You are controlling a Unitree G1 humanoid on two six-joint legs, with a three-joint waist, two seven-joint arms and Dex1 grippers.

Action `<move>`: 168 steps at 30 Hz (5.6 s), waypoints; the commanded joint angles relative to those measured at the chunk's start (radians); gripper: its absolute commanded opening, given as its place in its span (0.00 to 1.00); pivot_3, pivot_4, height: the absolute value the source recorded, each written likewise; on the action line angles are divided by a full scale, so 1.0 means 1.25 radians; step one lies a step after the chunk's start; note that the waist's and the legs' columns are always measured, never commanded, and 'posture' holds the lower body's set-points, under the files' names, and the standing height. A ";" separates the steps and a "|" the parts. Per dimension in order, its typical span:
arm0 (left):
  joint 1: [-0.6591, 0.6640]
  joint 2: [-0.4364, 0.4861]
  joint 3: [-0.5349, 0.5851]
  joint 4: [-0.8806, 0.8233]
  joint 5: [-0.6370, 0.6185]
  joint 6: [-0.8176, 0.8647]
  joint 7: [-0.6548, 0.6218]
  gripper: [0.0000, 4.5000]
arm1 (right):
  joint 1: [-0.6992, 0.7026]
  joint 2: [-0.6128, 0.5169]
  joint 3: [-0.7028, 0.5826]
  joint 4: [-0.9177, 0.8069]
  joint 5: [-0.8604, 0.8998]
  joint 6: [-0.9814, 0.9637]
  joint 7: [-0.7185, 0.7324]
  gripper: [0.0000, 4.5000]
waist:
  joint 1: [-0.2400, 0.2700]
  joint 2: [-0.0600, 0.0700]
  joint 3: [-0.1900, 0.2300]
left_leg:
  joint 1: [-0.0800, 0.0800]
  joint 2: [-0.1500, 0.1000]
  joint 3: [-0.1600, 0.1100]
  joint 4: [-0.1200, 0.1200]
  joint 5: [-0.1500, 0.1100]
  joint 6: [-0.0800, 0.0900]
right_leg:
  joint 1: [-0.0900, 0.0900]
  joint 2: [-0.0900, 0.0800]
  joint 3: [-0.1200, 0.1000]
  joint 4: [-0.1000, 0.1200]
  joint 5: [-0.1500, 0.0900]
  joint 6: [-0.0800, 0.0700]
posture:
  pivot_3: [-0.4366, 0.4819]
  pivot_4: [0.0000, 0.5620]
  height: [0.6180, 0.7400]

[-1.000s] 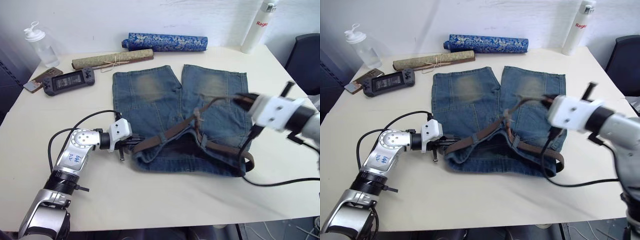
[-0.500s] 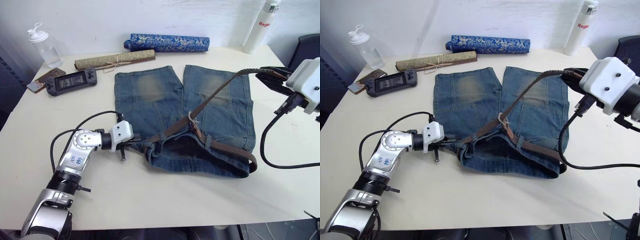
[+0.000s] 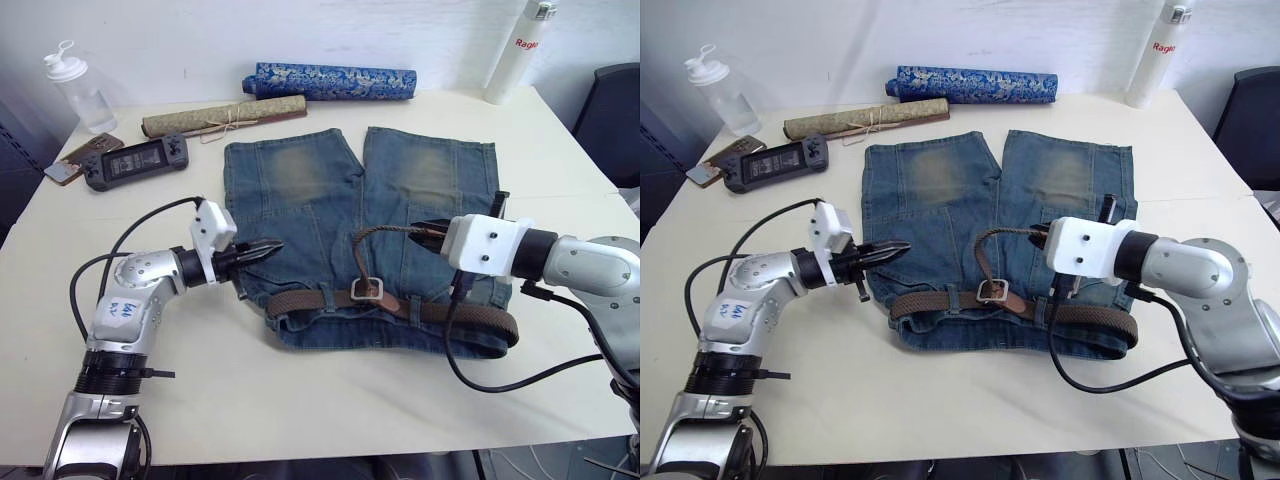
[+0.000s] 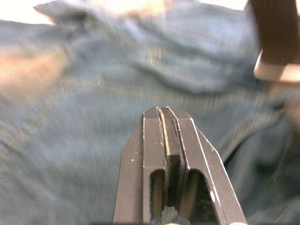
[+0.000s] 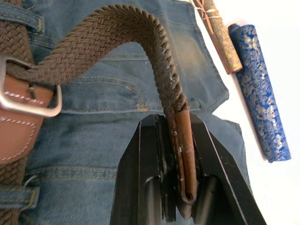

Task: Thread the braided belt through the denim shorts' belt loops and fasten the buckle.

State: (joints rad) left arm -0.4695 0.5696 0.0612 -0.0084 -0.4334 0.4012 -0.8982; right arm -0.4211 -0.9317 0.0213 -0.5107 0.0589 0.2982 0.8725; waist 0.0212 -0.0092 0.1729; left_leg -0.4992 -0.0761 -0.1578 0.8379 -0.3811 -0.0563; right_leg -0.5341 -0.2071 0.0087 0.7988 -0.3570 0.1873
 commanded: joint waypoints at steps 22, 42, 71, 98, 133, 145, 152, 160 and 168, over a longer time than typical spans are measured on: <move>-0.102 -0.090 -0.208 -0.224 0.106 0.141 0.195 0.79 | -0.123 0.077 0.145 0.049 -0.127 -0.084 -0.003 0.00 | -0.010 -0.004 0.003 | 0.000 0.000 0.001 0.000 0.002 -0.003 | 0.000 0.001 0.000 0.000 0.001 0.001 | 0.48 0.27 0.16; -0.110 -0.131 -0.196 -0.204 0.133 0.114 0.217 0.01 | -0.118 0.101 0.122 0.030 -0.117 0.000 -0.010 0.00 | -0.010 -0.004 0.003 | 0.000 0.000 0.000 0.000 0.002 -0.004 | 0.000 0.001 0.000 0.001 0.001 0.000 | 0.48 0.27 0.16; -0.015 -0.228 -0.080 -0.267 0.018 0.201 0.304 0.00 | 0.056 0.362 0.025 -0.230 0.216 0.657 -0.276 0.01 | 0.002 -0.004 0.002 | 0.001 0.000 0.000 0.000 0.003 -0.004 | 0.000 0.001 0.001 0.001 0.001 0.000 | 0.48 0.27 0.16; 0.041 -0.202 -0.057 -0.270 -0.005 0.194 0.307 0.00 | 0.111 0.339 0.070 -0.234 0.189 0.633 -0.359 0.01 | 0.003 -0.007 0.001 | 0.002 -0.001 -0.001 0.000 0.002 -0.001 | 0.002 0.001 0.001 0.001 0.001 0.000 | 0.48 0.27 0.16; 0.017 -0.210 -0.076 -0.249 0.011 0.184 0.317 0.00 | 0.065 0.289 0.231 -0.238 0.168 0.669 -0.389 0.01 | 0.000 -0.007 0.001 | 0.002 0.000 0.000 0.000 0.002 -0.001 | 0.002 0.001 0.001 0.001 0.001 0.000 | 0.48 0.27 0.16; 0.143 -0.113 -0.038 -0.280 0.029 0.151 0.280 0.00 | 0.057 0.274 0.135 -0.262 0.188 0.672 -0.369 0.01 | 0.000 -0.007 0.001 | 0.002 0.000 0.000 0.000 0.002 -0.001 | 0.001 0.001 0.001 0.000 0.001 0.000 | 0.48 0.27 0.16; 0.165 -0.106 -0.046 -0.277 0.031 0.127 0.285 0.00 | 0.050 0.296 0.113 -0.274 0.241 0.687 -0.347 0.01 | 0.004 -0.007 0.001 | 0.002 0.000 -0.001 0.000 0.002 0.000 | 0.002 0.001 0.001 0.000 0.001 -0.001 | 0.48 0.27 0.16; 0.155 -0.121 -0.052 -0.270 0.034 0.123 0.298 0.00 | 0.061 0.290 0.152 -0.256 0.236 0.695 -0.366 0.01 | 0.003 -0.007 0.001 | 0.002 0.000 -0.001 -0.001 0.002 0.000 | 0.001 0.001 0.000 0.000 0.001 -0.001 | 0.48 0.27 0.16; 0.151 -0.126 -0.055 -0.266 0.037 0.122 0.298 0.00 | 0.052 0.304 0.197 -0.244 0.230 0.710 -0.388 0.01 | 0.003 -0.007 0.001 | 0.002 0.000 -0.001 -0.001 0.002 0.000 | 0.001 0.001 0.000 0.000 0.001 -0.001 | 0.48 0.27 0.16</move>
State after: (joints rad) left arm -0.2679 0.4130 -0.0089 -0.3162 -0.3884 0.5681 -0.5258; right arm -0.3460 -0.5554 0.2510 -0.8080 0.3530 1.1816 0.3977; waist 0.0249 -0.0174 0.1742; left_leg -0.4973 -0.0764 -0.1586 0.8372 -0.3791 -0.0567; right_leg -0.5322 -0.2060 0.0092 0.7991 -0.3558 0.1865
